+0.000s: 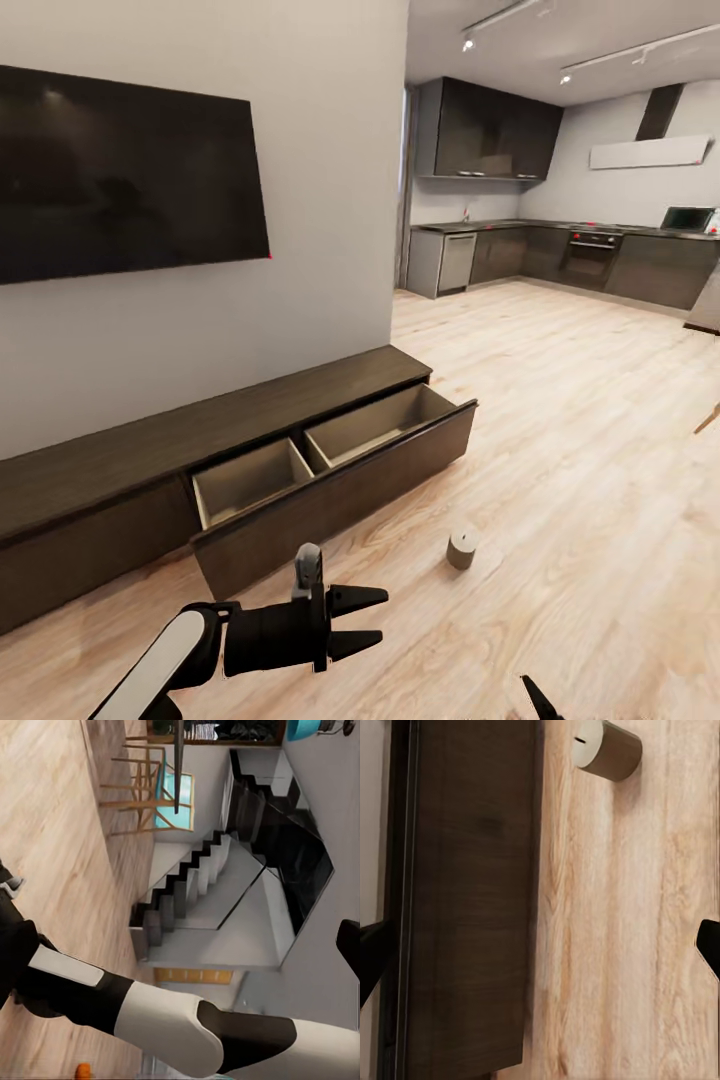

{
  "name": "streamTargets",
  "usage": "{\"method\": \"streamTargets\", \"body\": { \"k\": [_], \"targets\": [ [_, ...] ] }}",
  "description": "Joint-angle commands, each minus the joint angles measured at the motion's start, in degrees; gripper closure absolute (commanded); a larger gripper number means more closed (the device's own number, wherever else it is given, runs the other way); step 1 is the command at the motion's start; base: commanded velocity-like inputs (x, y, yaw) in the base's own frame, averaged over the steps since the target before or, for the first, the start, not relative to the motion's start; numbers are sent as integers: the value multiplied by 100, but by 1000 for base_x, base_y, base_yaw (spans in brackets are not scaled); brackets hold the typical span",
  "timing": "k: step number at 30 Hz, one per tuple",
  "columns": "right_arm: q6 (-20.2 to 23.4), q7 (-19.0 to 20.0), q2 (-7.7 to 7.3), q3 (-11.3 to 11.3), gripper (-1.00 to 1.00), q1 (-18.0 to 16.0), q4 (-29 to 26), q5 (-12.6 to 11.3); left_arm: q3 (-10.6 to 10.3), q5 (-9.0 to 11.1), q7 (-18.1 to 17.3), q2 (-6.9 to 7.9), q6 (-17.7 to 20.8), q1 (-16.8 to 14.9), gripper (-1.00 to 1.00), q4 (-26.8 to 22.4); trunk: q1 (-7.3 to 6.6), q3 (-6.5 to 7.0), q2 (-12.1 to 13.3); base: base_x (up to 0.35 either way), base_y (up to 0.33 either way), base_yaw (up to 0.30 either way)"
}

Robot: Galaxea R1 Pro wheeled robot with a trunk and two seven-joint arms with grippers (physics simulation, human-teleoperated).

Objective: Place each of the two pumpkins and all three candles from the living room inside a cabinet in the living room (use any cabinet), then make sure every cabinet is closed, and position the cauldron so it is next to a table in the living room.

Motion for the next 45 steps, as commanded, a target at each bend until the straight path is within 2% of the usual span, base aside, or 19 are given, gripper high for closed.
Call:
{"method": "streamTargets", "body": {
  "k": [1,45],
  "targets": [
    [-20,19,2,-33,-100,-5,11,35,-12,-10,-25,3,4,-3,-100,-1,-23,13,39,0,0,-283],
    [-172,17,13,-33,-100,-5,138,6,-50,51,-16,-7,4,-3,-100,17,-990,803,1804,0,0,-284]
  ]
}}
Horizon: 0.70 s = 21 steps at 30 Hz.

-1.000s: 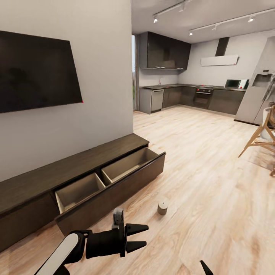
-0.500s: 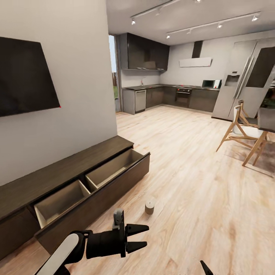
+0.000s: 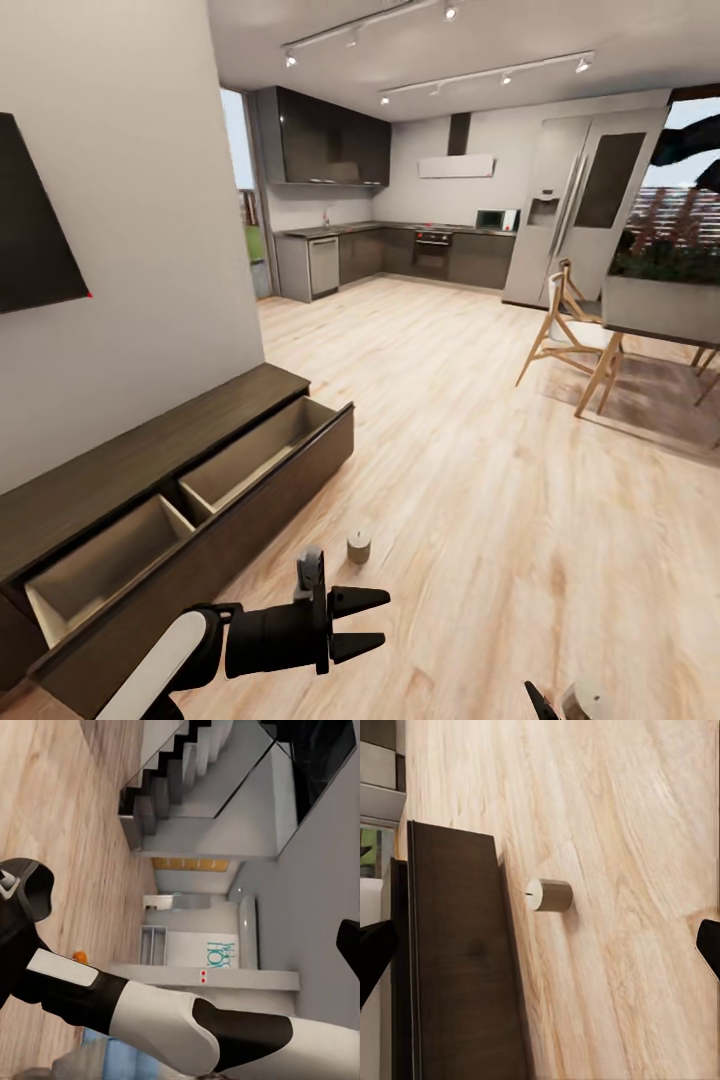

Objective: Place each of the two pumpkins and all three candles from the living room inside a cabinet in the living room (use any cabinet), then make sure every cabinet is closed, and position the cauldron so it is next to a table in the living room.

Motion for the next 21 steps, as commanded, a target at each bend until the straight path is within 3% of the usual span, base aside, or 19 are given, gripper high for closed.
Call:
{"method": "streamTargets", "body": {
  "k": [1,21],
  "targets": [
    [-19,20,1,-46,-100,-5,8,51,-2,-19,-24,4,4,-3,-100,2,-1,-5,-1,0,0,-285],
    [-31,20,0,-46,-100,-8,8,51,-5,-25,-24,-3,4,-3,-100,-1,-1,-5,-1,0,0,-286]
  ]
}}
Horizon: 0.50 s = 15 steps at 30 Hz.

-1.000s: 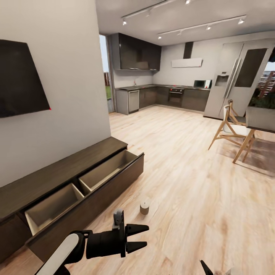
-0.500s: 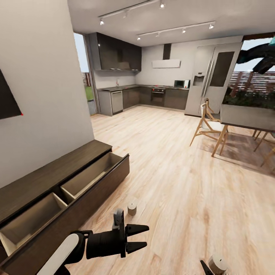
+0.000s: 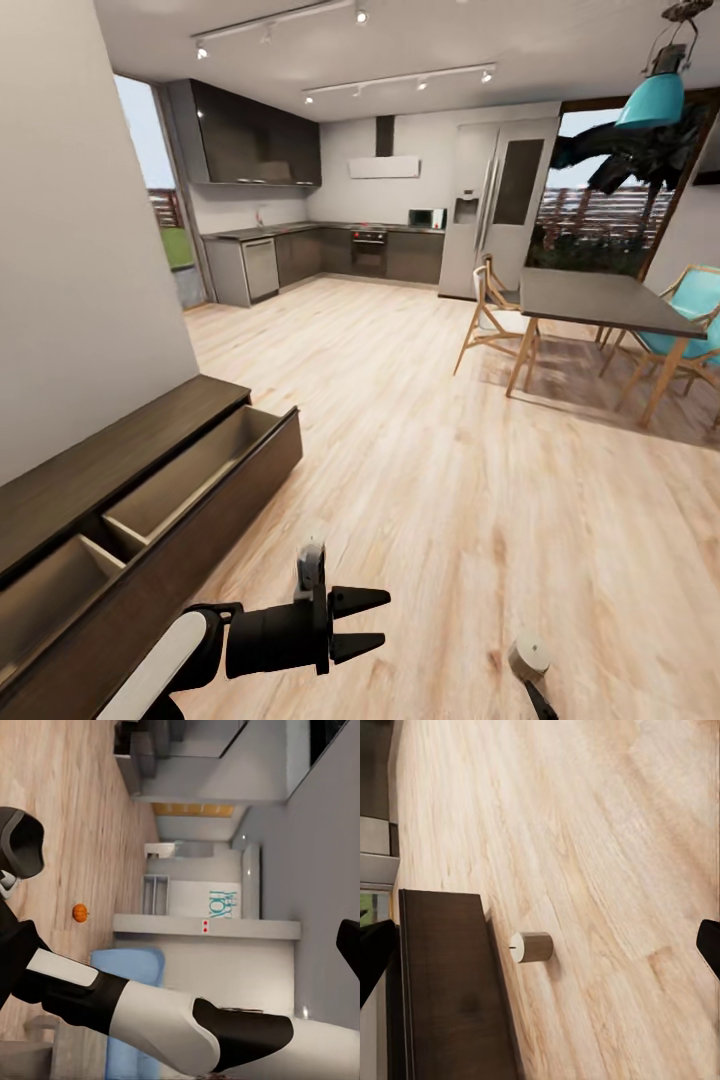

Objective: Place each of the two pumpkins and all three candles from the living room inside a cabinet in the living room (use any cabinet), then make sure every cabinet is closed, and position the cauldron so it is next to a table in the living room.

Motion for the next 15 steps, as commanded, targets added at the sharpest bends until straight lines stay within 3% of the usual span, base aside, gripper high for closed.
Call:
{"method": "streamTargets", "body": {
  "k": [1,15],
  "targets": [
    [-21,20,4,-46,-100,-4,8,50,-8,-16,-24,7,4,-4,-100,1,0,-5,-3,0,0,-286],
    [-24,20,5,-46,-100,-4,8,50,-5,-17,-26,16,4,-4,-100,6,0,-5,-3,0,0,-287]
  ]
}}
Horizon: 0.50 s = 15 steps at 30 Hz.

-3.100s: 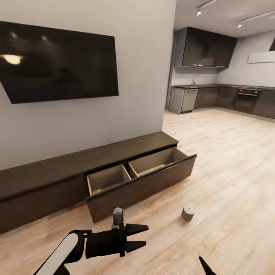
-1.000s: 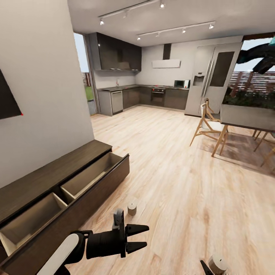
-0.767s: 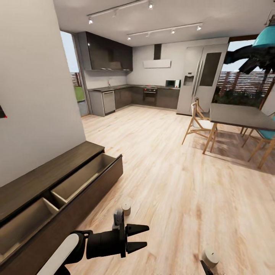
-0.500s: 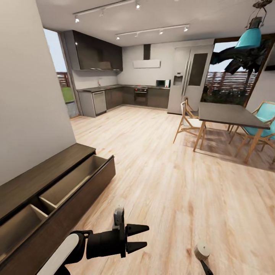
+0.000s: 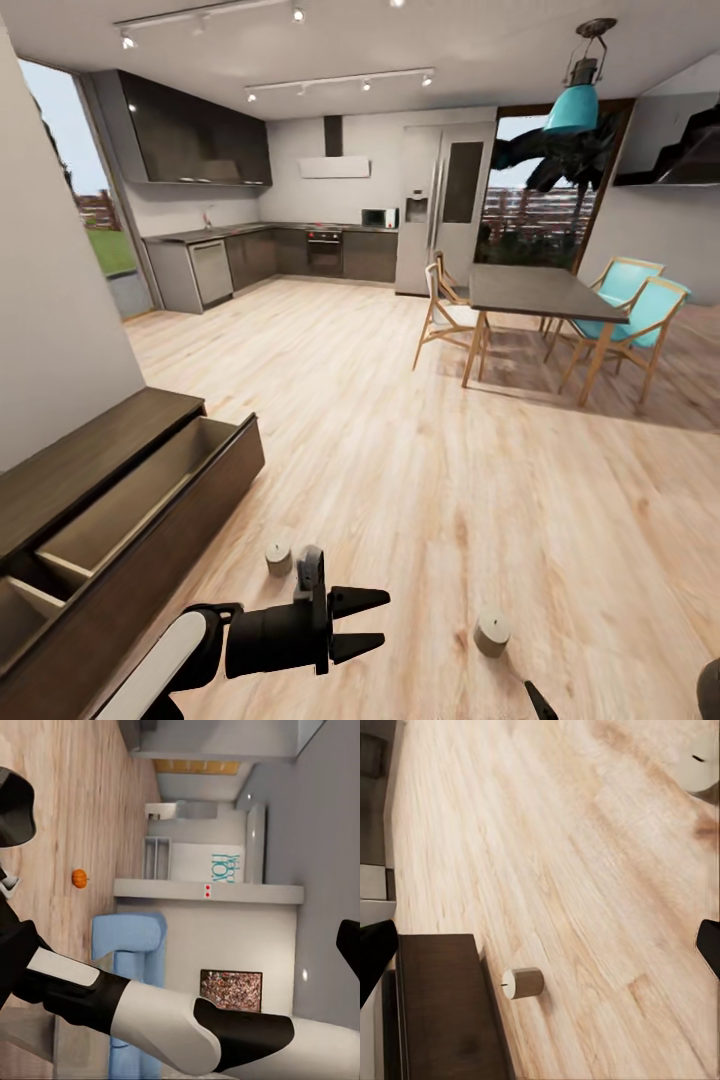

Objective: Place each of the two pumpkins and all three candles from the living room inside a cabinet in the living room (use any cabinet), then make sure every cabinet is closed, and position the cauldron so it is next to a table in the living room.

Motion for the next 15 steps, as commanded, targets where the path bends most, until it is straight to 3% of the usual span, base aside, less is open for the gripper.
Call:
{"method": "streamTargets", "body": {
  "k": [1,15],
  "targets": [
    [-18,20,3,-46,-100,-5,8,50,-5,-14,-24,4,4,-4,-100,-1,0,-5,-3,0,0,-287],
    [-21,20,3,-46,-100,-6,8,57,-6,-15,-23,-5,4,-4,-100,9,0,-5,-3,0,0,-286]
  ]
}}
